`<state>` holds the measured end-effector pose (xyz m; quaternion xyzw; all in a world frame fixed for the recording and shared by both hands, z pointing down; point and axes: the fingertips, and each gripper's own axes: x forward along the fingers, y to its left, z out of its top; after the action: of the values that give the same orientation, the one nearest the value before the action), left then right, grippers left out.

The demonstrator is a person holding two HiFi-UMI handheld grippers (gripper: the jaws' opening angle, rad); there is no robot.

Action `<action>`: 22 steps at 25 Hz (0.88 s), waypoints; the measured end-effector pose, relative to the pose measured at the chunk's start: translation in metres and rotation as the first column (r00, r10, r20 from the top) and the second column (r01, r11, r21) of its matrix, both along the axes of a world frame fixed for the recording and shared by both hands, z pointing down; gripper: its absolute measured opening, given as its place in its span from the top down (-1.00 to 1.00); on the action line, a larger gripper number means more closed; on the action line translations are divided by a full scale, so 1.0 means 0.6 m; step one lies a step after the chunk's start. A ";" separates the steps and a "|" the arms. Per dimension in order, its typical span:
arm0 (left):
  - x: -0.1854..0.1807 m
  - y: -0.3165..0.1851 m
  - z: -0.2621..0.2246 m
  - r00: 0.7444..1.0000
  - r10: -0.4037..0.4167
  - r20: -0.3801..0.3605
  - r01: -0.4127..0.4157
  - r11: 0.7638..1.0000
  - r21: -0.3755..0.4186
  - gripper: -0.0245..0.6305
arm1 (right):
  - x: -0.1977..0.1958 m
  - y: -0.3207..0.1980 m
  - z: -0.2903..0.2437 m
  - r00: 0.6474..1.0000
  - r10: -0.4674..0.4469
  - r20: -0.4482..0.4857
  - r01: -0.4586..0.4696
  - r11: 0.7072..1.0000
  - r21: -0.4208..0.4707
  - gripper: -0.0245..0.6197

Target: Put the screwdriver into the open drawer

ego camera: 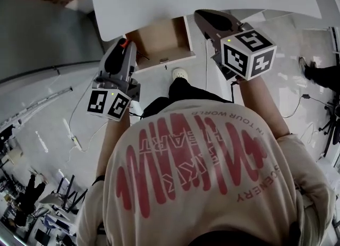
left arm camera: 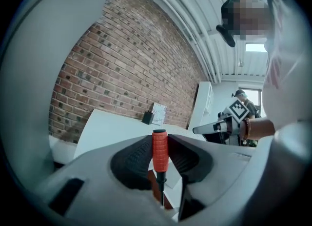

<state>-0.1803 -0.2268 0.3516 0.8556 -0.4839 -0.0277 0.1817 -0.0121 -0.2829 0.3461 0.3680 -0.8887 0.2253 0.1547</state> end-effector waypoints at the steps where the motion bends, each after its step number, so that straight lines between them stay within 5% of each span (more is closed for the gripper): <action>1: 0.007 -0.008 0.016 0.999 0.021 0.025 -0.021 1.000 -0.006 0.62 | 0.008 -0.009 0.008 1.000 0.011 0.001 -0.011 1.000 -0.010 0.89; 8: 0.078 -0.030 0.130 0.948 0.247 0.199 -0.230 0.967 -0.106 0.62 | 0.069 -0.013 0.058 0.997 0.077 -0.018 -0.079 0.993 -0.084 0.89; 12: 0.108 -0.026 0.211 0.864 0.372 0.340 -0.322 0.926 -0.195 0.62 | 0.101 -0.010 0.088 0.991 0.128 -0.036 -0.132 0.984 -0.116 0.89; 22: 0.159 -0.044 0.374 0.720 0.575 0.389 -0.461 0.814 -0.352 0.62 | 0.198 0.024 0.190 0.955 0.280 -0.095 -0.294 0.933 -0.207 0.89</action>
<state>-0.0848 -0.2530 0.5761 0.9092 -0.2522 0.2930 0.1548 0.1069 -0.2685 0.4601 0.4817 -0.7898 0.3300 0.1881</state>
